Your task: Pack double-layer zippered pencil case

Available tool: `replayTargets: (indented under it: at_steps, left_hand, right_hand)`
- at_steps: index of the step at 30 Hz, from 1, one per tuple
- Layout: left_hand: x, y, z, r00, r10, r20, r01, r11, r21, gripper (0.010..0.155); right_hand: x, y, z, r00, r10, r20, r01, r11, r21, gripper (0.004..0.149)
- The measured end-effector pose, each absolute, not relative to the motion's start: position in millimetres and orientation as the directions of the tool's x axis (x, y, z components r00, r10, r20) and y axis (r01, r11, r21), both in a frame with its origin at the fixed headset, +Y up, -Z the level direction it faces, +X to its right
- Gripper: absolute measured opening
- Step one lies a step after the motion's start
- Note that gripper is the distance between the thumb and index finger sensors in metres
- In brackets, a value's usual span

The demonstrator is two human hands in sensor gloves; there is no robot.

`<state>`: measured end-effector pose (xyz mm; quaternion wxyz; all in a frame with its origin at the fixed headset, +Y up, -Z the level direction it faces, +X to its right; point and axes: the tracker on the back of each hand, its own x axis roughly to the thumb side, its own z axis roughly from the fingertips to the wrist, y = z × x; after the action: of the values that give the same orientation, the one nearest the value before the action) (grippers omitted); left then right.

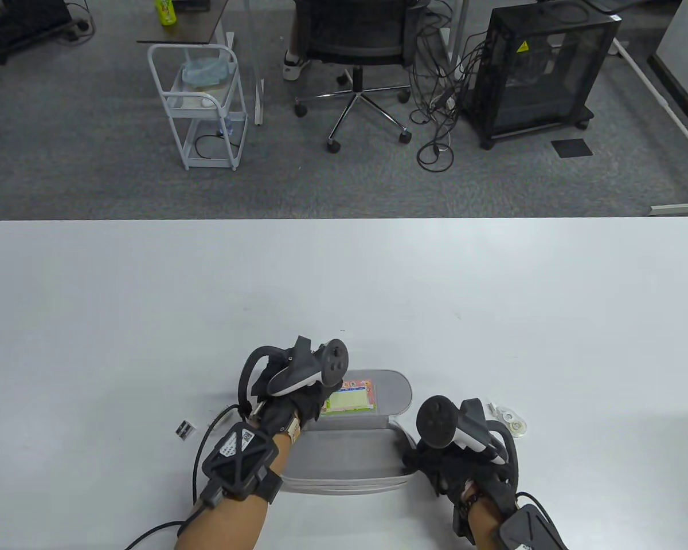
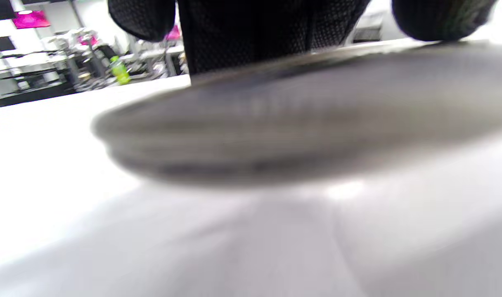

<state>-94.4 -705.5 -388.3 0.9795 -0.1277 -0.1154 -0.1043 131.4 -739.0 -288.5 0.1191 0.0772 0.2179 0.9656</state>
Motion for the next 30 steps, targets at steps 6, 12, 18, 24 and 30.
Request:
replayTargets:
  at_steps: [6,12,18,24,30]
  left_hand:
    - [-87,-707,-393,0.924,-0.281,0.259,0.349,0.896,-0.273,0.067]
    - [-105,-663,-355,0.901,-0.266,0.342,0.235,0.963,0.130,0.064]
    - [-136,-650,-300,0.867,-0.236,0.439,0.119,0.954,0.277,0.063]
    - [-154,-675,-265,0.835,-0.270,0.479,0.131,0.944,0.302,0.063]
    - [-167,-688,-261,0.856,-0.170,0.488,0.036,0.961,0.273,0.063]
  right_hand:
    - [132,-740,-290,-0.954,0.284,0.094,-0.214,-0.868,0.448,0.059]
    - [136,-742,-290,-0.950,0.301,0.086,-0.232,-0.861,0.453,0.062]
    - [138,-743,-290,-0.947,0.314,0.069,-0.248,-0.848,0.468,0.066]
    - [139,-744,-290,-0.949,0.308,0.072,-0.244,-0.856,0.455,0.070]
    - [155,-734,-292,-0.935,0.352,0.051,-0.305,-0.867,0.395,0.079]
